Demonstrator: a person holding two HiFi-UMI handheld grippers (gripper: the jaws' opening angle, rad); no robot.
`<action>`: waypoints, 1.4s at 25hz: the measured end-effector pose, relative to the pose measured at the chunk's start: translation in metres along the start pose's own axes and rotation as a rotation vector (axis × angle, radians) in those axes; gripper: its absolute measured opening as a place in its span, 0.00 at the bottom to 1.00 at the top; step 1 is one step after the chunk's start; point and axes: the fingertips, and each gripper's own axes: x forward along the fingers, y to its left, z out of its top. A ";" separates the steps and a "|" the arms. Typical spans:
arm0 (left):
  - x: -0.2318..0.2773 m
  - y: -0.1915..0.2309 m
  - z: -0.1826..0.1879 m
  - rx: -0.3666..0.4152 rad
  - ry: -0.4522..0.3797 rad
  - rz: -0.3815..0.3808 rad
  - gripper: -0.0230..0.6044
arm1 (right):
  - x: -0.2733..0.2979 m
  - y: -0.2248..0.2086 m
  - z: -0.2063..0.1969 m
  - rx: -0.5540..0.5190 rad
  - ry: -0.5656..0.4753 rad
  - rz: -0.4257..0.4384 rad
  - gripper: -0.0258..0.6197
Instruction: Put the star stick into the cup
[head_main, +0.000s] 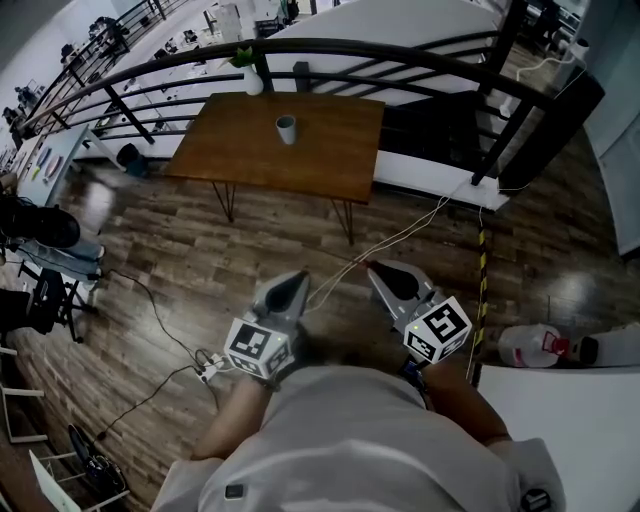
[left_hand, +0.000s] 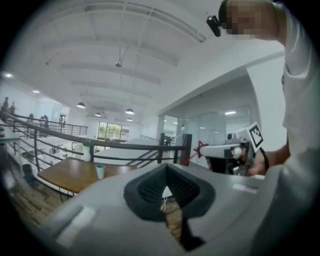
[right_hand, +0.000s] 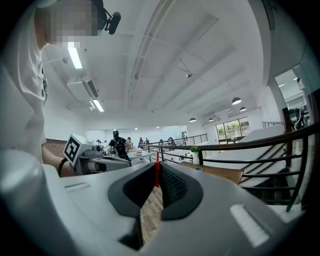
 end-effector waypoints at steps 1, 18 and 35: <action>-0.001 0.003 0.001 -0.001 0.001 0.000 0.04 | 0.002 0.000 0.000 0.001 0.002 -0.003 0.08; -0.005 0.078 -0.006 -0.038 0.017 0.025 0.04 | 0.070 -0.010 -0.003 0.029 0.017 -0.009 0.08; -0.036 0.266 0.025 -0.031 0.019 0.001 0.04 | 0.260 0.002 0.026 -0.015 0.031 -0.064 0.08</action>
